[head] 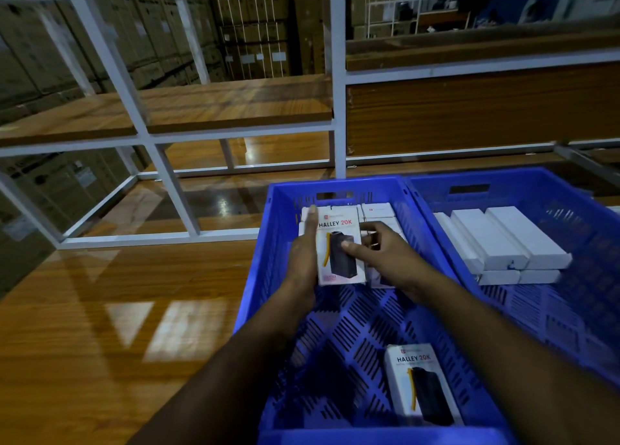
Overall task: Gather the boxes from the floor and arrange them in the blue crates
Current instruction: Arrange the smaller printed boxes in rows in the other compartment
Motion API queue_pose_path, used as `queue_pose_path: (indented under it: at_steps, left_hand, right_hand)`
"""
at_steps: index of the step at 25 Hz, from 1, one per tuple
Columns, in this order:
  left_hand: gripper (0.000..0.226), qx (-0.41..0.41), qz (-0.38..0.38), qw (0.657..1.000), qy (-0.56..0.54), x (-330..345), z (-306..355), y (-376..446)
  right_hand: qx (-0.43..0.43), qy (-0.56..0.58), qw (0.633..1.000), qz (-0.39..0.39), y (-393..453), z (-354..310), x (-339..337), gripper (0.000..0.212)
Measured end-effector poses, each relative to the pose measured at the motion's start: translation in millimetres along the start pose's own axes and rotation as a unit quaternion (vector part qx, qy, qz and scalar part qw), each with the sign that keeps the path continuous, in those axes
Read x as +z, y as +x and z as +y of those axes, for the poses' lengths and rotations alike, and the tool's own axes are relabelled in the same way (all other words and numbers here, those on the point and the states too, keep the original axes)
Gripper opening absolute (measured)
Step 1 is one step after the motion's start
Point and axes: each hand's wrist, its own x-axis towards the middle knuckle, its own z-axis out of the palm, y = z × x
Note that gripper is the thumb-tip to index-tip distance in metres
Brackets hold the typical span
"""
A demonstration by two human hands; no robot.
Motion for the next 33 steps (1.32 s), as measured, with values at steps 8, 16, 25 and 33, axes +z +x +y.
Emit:
queue_pose_path:
  at_steps: [8, 16, 25, 33]
  left_hand:
    - [0.080, 0.036, 0.156, 0.968, 0.195, 7, -36, 13]
    - [0.124, -0.018, 0.244, 0.950, 0.197, -1, -94, 59]
    - [0.111, -0.057, 0.256, 0.931, 0.254, 14, -126, 96]
    - [0.072, -0.060, 0.252, 0.923, 0.286, 43, -94, 65]
  right_hand:
    - [-0.034, -0.158, 0.986, 0.031, 4, 8, -2, 0.070]
    - [0.040, -0.111, 0.967, 0.226, 18, 14, -20, 0.019]
    - [0.006, -0.116, 0.963, 0.244, 22, 15, -23, 0.011]
    - [0.004, -0.129, 0.965, 0.227, 21, 14, -23, 0.009]
